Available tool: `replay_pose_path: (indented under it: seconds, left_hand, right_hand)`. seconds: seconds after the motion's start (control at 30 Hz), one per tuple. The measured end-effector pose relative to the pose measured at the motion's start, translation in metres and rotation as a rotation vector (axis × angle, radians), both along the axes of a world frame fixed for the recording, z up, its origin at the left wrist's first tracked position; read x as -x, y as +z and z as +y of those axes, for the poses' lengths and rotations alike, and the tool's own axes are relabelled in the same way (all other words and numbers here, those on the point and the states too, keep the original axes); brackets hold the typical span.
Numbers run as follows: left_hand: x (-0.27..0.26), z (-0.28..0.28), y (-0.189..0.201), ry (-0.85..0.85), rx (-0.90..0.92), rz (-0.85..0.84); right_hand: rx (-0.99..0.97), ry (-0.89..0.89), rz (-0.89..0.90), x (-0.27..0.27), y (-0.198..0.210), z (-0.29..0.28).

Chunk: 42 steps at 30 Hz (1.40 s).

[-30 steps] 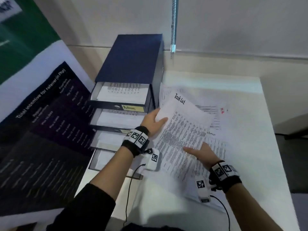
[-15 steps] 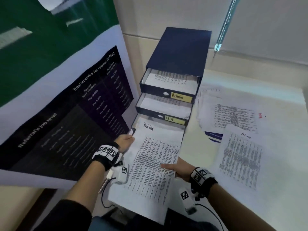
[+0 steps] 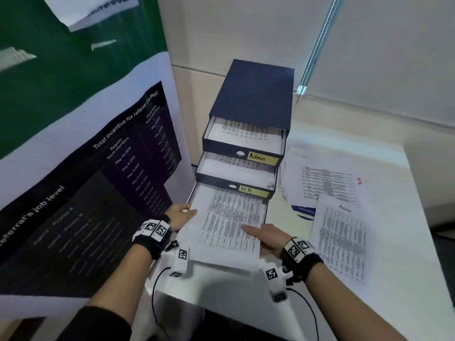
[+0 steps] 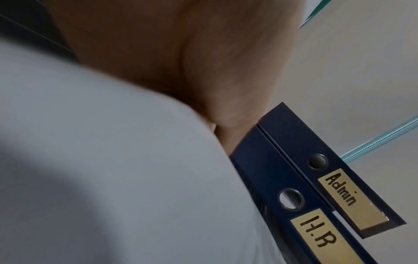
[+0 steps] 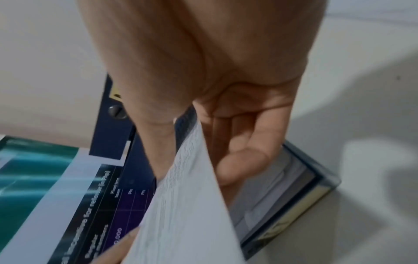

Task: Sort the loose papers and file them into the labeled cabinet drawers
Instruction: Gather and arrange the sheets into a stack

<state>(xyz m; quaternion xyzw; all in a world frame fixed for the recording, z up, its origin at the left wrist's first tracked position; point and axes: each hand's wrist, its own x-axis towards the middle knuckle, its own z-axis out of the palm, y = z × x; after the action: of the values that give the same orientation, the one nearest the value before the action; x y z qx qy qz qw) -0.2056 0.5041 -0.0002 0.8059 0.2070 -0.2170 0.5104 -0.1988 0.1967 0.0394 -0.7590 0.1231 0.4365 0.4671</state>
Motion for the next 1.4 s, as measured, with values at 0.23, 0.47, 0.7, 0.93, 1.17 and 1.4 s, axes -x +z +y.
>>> replay_pose_path:
  seconds: [0.23,0.47,0.7,0.93,1.17,1.4]
  left_hand:
    - [-0.015,-0.024,0.023,0.155,-0.149,-0.184]
    - [-0.018,-0.026,0.015,-0.193,-0.191,-0.181]
    - [-0.049,-0.050,0.007,-0.178,-0.448,-0.193]
    - [-0.069,-0.082,0.011,-0.422,-0.660,-0.037]
    - [-0.058,-0.111,0.063,-0.547,-0.898,-0.002]
    - [-0.056,-0.203,0.103,-0.585,-0.340,-0.241]
  right_hand:
    - [-0.164,-0.278,-0.047,0.003,-0.002,-0.004]
    - [-0.050,-0.382,-0.291,-0.016,-0.003,0.012]
    - [-0.161,-0.407,-0.296,-0.020,-0.007,-0.005]
    - [-0.071,-0.509,-0.261,-0.011,-0.019,-0.085]
    - [0.673,-0.280,-0.228,-0.007,-0.066,-0.202]
    - [0.938,-0.456,-0.030,0.000,-0.087,-0.269]
